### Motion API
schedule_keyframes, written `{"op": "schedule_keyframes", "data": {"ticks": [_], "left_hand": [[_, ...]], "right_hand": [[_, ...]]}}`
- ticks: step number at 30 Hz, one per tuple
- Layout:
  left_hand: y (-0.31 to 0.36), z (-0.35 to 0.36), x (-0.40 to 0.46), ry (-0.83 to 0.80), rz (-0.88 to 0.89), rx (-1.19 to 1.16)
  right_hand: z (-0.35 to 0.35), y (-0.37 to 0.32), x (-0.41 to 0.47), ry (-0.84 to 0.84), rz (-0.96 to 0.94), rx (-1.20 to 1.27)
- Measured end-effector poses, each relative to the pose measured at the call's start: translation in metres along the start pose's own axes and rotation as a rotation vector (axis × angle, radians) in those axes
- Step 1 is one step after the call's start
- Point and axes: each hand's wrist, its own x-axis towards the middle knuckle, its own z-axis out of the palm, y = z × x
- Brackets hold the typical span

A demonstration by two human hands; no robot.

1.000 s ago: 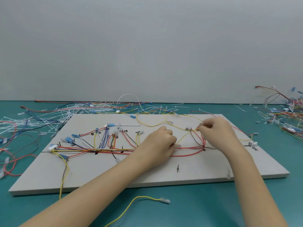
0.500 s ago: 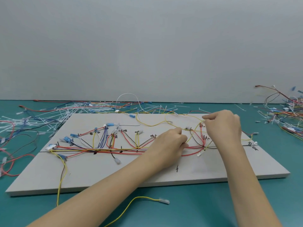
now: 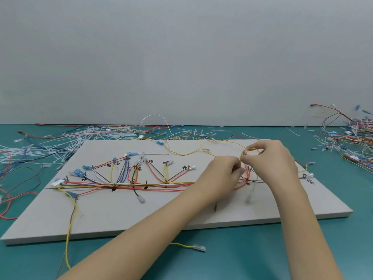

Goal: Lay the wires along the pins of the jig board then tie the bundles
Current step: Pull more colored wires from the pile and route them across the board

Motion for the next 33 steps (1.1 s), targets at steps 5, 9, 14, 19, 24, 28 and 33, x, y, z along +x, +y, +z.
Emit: {"op": "schedule_keyframes", "data": {"ticks": [5, 9, 14, 19, 24, 28, 33], "left_hand": [[0.003, 0.003, 0.010, 0.014, -0.120, -0.229], [-0.003, 0.005, 0.014, 0.019, -0.184, -0.327], [-0.004, 0.009, 0.012, 0.050, -0.161, -0.308], [0.001, 0.011, 0.008, -0.018, -0.112, -0.214], [0.002, 0.015, 0.003, -0.098, -0.080, -0.098], [0.005, 0.021, 0.003, -0.161, -0.022, 0.088], [0.004, 0.021, 0.004, -0.180, 0.021, 0.143]], "right_hand": [[0.011, -0.004, -0.014, 0.406, -0.156, 0.453], [0.015, 0.000, -0.016, 0.449, -0.242, 0.665], [0.037, 0.016, -0.004, -0.054, 0.063, 0.470], [0.038, 0.024, 0.006, 0.010, 0.154, 0.679], [0.022, 0.020, 0.006, -0.063, 0.277, 1.089], [0.020, 0.018, 0.010, 0.124, 0.227, 1.137], [0.024, 0.036, 0.025, 0.287, 0.475, 1.262]]}}
